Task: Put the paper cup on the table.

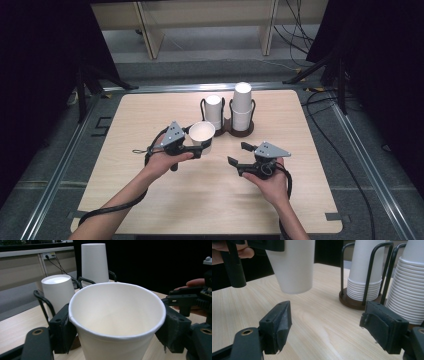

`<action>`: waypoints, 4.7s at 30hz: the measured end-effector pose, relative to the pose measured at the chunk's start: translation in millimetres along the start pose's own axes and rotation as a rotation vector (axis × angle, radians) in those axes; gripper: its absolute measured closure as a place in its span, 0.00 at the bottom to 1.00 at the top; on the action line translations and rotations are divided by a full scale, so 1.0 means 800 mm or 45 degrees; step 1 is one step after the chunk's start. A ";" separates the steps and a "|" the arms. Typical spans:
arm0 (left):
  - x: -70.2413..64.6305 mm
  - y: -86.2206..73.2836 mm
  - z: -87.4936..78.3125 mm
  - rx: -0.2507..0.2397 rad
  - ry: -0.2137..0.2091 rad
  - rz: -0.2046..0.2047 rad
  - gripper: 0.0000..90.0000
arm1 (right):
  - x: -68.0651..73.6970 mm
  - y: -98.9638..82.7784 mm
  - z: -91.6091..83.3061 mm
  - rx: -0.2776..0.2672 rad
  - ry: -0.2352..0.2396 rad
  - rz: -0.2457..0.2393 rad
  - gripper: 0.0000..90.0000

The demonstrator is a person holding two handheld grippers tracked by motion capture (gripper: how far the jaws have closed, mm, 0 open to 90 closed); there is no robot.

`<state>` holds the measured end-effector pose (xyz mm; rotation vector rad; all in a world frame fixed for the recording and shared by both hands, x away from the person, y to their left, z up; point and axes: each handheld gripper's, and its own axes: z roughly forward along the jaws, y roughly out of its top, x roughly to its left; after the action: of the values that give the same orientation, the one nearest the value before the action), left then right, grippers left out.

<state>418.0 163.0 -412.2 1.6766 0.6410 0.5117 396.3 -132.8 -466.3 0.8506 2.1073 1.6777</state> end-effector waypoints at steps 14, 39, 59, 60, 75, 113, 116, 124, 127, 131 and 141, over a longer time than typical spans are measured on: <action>0.048 -0.019 -0.018 -0.025 0.188 0.041 0.27 | -0.003 -0.005 -0.005 -0.015 -0.078 0.013 0.25; 0.136 -0.052 0.016 0.053 0.644 -0.085 0.26 | -0.008 -0.010 -0.008 -0.079 -0.074 0.022 0.25; 0.155 -0.079 0.024 0.105 0.730 -0.121 0.26 | -0.006 -0.012 -0.004 -0.064 -0.086 0.012 0.26; 0.156 -0.080 0.024 0.110 0.729 -0.120 0.26 | -0.006 -0.012 -0.004 -0.066 -0.073 0.022 0.26; 0.158 -0.084 0.021 0.116 0.727 -0.130 0.25 | -0.005 -0.013 -0.004 -0.053 -0.069 0.036 0.25; 0.114 -0.074 -0.061 0.090 0.680 -0.084 0.00 | -0.015 -0.018 -0.010 -0.041 -0.110 0.088 0.24; 0.107 -0.077 -0.071 0.081 0.692 -0.095 0.00 | -0.016 -0.018 -0.010 -0.046 -0.122 0.069 0.24; 0.084 -0.092 -0.101 0.082 0.684 -0.116 0.01 | -0.018 -0.019 -0.013 -0.043 -0.146 0.072 0.23; 0.076 -0.102 -0.111 0.059 0.683 -0.126 0.01 | -0.018 -0.018 -0.013 -0.043 -0.148 0.071 0.23; 0.067 -0.114 -0.125 0.057 0.699 -0.130 0.01 | -0.017 -0.019 -0.013 -0.042 -0.144 0.088 0.23; 0.054 -0.134 -0.136 0.039 0.707 -0.132 0.01 | -0.013 -0.020 -0.010 -0.041 -0.130 0.055 0.23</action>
<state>365.2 286.6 -496.3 1.5200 1.1346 0.9074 395.8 -147.7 -480.4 0.9572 2.0030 1.6477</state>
